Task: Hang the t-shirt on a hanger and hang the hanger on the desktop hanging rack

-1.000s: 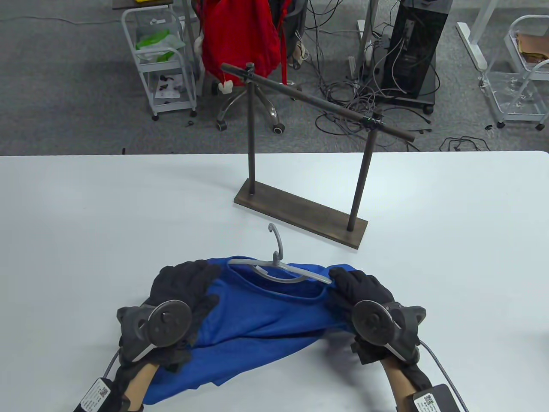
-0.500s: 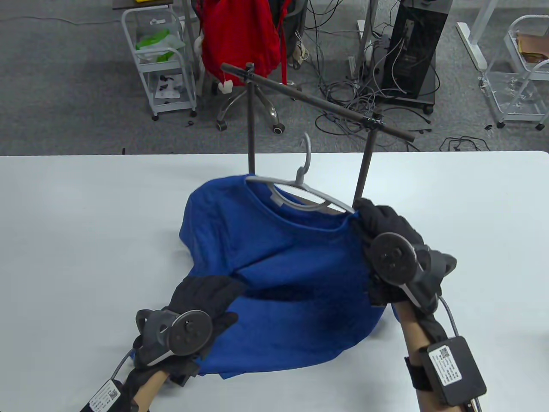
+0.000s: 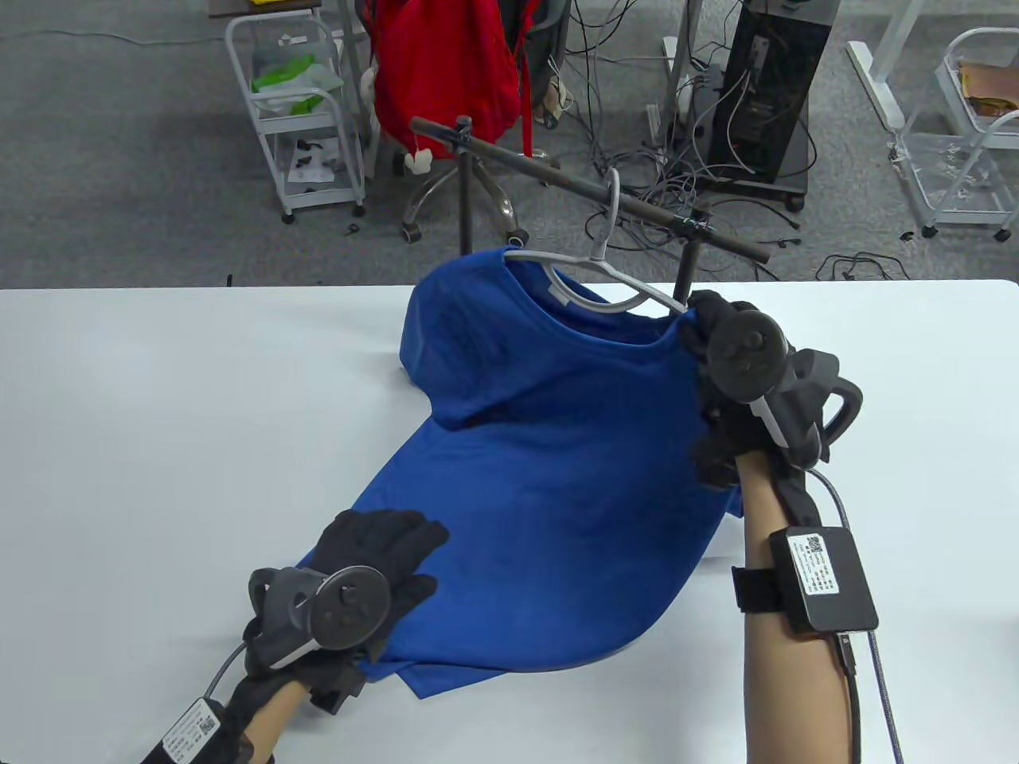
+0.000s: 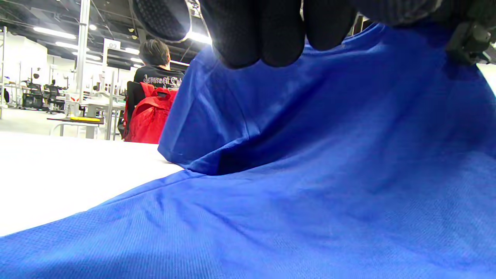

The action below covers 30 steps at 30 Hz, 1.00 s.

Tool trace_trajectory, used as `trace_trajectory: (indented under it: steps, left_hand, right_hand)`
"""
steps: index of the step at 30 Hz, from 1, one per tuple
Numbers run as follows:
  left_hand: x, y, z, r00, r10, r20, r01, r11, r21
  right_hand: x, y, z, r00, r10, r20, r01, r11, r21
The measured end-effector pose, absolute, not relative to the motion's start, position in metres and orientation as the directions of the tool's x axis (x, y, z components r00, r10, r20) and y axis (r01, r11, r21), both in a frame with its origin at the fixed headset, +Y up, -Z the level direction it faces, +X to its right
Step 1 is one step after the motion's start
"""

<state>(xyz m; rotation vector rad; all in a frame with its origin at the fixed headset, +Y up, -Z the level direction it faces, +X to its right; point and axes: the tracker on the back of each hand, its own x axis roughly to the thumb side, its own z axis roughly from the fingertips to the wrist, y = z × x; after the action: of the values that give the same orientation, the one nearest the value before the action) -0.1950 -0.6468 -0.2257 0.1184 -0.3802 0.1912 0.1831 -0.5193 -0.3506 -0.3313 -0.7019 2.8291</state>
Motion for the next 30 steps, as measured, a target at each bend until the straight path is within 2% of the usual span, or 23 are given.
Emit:
trace_trajectory:
  steps: [7,12,15,18,22,30]
  left_hand:
    - [-0.193,-0.648,-0.225,0.910,0.162,0.381,-0.203,0.977,0.069]
    - [-0.191,-0.650,-0.225,0.912,0.167,0.375,-0.205,0.977,0.064]
    - [-0.190,-0.650,-0.224,0.913,0.166,0.372,-0.207,0.976,0.073]
    - [-0.188,-0.651,-0.224,0.913,0.165,0.373,-0.207,0.976,0.074]
    - [-0.185,-0.654,-0.223,0.916,0.159,0.369,-0.205,0.975,0.087]
    - [-0.181,-0.661,-0.224,0.918,0.148,0.368,-0.186,0.980,0.069]
  right_hand:
    - [0.192,-0.516,-0.349,-0.955,0.230,-0.185,-0.117,-0.871,-0.477]
    - [0.182,-0.508,-0.318,-0.982,0.156,-0.108,-0.063,-0.807,-0.588]
    - [0.167,-0.513,-0.291,-0.990,0.138,-0.021,-0.103,-0.825,-0.556]
    - [0.149,-0.532,-0.261,-0.986,0.144,0.079,-0.164,-0.855,-0.492]
    - [0.126,-0.572,-0.226,-0.975,0.119,0.188,-0.187,-0.896,-0.402]
    - [0.099,-0.651,-0.197,-0.942,0.151,0.298,-0.227,-0.944,-0.238]
